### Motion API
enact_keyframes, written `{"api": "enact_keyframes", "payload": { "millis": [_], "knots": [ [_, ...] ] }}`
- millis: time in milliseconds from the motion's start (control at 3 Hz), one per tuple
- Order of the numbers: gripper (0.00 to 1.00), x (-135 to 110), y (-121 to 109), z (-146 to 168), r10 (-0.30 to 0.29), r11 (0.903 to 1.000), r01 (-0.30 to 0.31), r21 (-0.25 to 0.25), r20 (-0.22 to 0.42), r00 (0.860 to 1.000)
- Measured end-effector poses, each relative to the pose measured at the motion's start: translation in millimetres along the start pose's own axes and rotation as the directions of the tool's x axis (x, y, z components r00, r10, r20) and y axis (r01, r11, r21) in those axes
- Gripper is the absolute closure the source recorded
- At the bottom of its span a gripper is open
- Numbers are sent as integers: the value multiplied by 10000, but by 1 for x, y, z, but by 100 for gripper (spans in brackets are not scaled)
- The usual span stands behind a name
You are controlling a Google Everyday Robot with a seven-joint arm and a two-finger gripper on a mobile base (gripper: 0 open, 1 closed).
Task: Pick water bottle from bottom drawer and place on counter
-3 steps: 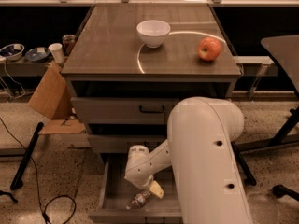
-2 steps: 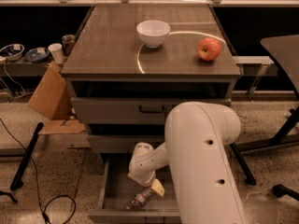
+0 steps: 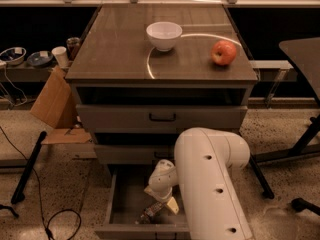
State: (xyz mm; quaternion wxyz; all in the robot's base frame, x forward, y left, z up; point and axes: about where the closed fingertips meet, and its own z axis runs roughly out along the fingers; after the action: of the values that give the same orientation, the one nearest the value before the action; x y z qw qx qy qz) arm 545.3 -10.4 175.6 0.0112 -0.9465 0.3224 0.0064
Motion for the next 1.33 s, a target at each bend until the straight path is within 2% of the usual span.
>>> {"api": "enact_keyframes", "payload": {
  "millis": [333, 1000, 1333],
  "knots": [
    [0, -11, -5, 23, -316, 9993, 319, 219, -149, 9994],
    [0, -18, -16, 57, -286, 9989, 321, 336, -1003, 9945],
    [16, -21, -15, 66, -300, 9985, 343, 431, -980, 9947]
  ]
}}
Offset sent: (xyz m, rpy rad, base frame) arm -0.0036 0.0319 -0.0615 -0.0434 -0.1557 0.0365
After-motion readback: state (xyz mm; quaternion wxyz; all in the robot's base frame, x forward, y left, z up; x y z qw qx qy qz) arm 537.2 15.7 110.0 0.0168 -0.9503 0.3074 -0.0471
